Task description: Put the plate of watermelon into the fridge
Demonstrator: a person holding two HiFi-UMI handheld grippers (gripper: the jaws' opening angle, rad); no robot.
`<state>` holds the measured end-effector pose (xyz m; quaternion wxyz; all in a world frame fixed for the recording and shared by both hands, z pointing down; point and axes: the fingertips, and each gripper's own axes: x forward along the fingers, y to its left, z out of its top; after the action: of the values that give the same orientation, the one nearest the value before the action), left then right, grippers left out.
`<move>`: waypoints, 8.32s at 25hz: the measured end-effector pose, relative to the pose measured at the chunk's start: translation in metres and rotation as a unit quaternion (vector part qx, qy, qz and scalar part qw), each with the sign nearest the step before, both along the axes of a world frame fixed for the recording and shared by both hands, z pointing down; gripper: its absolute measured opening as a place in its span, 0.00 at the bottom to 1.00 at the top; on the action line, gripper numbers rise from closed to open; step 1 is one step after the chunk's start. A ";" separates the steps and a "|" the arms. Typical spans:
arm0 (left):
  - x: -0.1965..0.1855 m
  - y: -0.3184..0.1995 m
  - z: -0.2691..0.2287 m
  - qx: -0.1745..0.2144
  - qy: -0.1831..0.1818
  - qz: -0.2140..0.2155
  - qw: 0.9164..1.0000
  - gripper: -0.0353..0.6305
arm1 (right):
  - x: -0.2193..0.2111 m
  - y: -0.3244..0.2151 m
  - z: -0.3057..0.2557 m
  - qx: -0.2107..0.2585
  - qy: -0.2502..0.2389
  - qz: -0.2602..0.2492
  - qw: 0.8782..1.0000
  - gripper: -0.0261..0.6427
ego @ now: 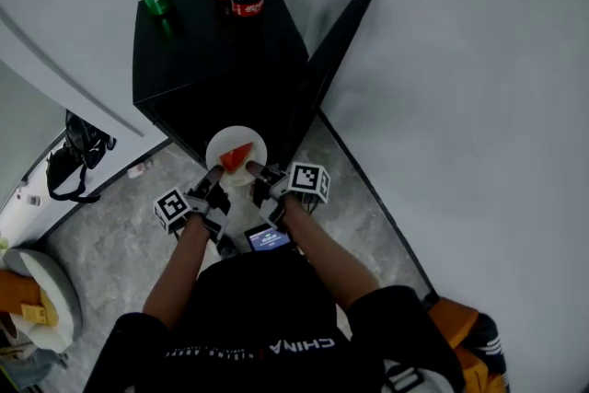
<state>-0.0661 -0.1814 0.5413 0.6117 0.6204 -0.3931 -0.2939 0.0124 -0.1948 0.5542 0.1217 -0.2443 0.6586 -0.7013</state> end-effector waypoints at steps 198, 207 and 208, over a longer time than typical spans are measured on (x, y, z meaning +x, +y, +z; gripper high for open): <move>0.034 0.012 0.013 0.093 -0.377 0.106 0.915 0.07 | 0.072 -0.025 0.014 0.248 0.298 -0.135 0.912 0.07; 0.039 0.083 0.046 0.054 -0.369 0.126 0.919 0.07 | 0.074 0.031 0.046 0.259 0.335 -0.185 0.887 0.07; 0.041 0.089 0.046 0.058 -0.367 0.134 0.919 0.07 | 0.073 0.040 0.047 0.262 0.346 -0.189 0.881 0.07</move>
<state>-0.0255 -0.0921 0.5877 0.4208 0.7660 -0.4857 0.0168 0.0858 -0.1545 0.6014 -0.1894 -0.3012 0.8522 -0.3836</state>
